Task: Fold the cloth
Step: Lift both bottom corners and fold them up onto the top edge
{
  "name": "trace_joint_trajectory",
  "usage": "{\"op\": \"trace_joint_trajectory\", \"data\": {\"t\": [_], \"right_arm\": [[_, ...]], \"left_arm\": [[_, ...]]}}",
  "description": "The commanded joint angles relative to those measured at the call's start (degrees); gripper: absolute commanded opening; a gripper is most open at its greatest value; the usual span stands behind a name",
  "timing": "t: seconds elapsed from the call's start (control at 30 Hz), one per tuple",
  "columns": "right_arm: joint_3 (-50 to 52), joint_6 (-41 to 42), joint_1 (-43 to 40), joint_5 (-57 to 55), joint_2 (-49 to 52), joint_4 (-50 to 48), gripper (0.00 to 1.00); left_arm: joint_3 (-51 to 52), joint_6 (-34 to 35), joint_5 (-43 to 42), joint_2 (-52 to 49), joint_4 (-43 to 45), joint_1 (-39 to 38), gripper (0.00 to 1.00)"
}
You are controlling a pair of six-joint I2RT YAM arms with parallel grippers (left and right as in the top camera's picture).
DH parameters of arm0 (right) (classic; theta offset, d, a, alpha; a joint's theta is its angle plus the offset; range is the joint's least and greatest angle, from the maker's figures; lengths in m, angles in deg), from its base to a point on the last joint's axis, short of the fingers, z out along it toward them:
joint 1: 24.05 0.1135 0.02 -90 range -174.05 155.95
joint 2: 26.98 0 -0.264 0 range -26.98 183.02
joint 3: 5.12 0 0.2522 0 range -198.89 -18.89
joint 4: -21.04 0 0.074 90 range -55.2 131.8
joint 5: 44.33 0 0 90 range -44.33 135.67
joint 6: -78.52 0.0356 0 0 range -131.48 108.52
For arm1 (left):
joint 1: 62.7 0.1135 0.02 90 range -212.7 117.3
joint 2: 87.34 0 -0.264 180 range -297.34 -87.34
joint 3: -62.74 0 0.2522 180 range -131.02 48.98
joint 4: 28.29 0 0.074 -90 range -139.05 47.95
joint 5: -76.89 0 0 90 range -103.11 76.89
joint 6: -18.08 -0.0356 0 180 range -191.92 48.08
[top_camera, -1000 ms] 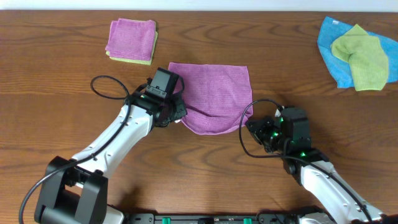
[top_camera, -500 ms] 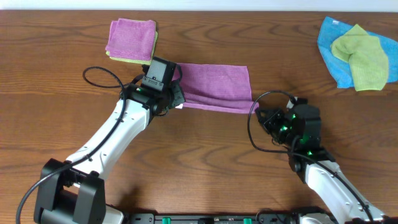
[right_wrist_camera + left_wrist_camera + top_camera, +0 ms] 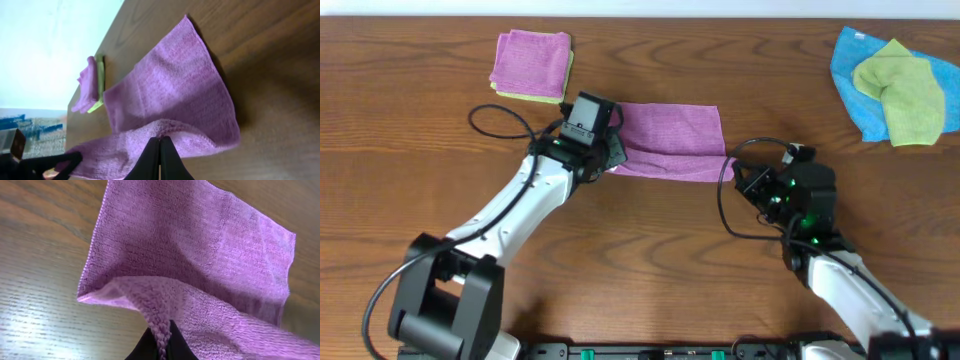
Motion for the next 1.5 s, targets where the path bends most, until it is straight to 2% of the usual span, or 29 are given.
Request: {"op": "trace_joint_trajectory", "data": {"t": [0.0,0.33,0.77,1.0,1.3,1.4,1.47], "right_arm": [[-3.3,-1.3,1.1,-0.5,4.5,-0.2,0.02],[-12.7,-7.6,1.6,-2.3,11.2,0.1,0.02],[-13.9,-11.2,1.6,-7.7,17.0,-2.7,0.02],[-16.0,-14.3,1.6,-7.7,19.4,-4.2,0.01],[-21.4,-14.7,1.7,-7.7,25.4,-4.2,0.02],[-21.6,-15.1,1.7,-7.8,25.7,-4.1,0.01],[-21.6,-16.2,1.7,-8.2,25.7,-4.0,0.02]], "left_arm": [[-1.1,0.4,0.5,0.0,1.2,0.0,0.06],[-1.1,0.4,5.5,-0.7,7.0,0.3,0.06],[-1.1,2.8,8.0,-8.3,14.3,0.3,0.06],[-1.1,4.3,10.3,-8.7,17.5,2.2,0.06],[-1.1,4.9,11.8,-8.8,17.6,3.8,0.05],[-1.1,4.9,12.5,-8.9,17.6,3.8,0.08],[-1.1,4.9,12.7,-8.9,17.7,3.8,0.14]]}}
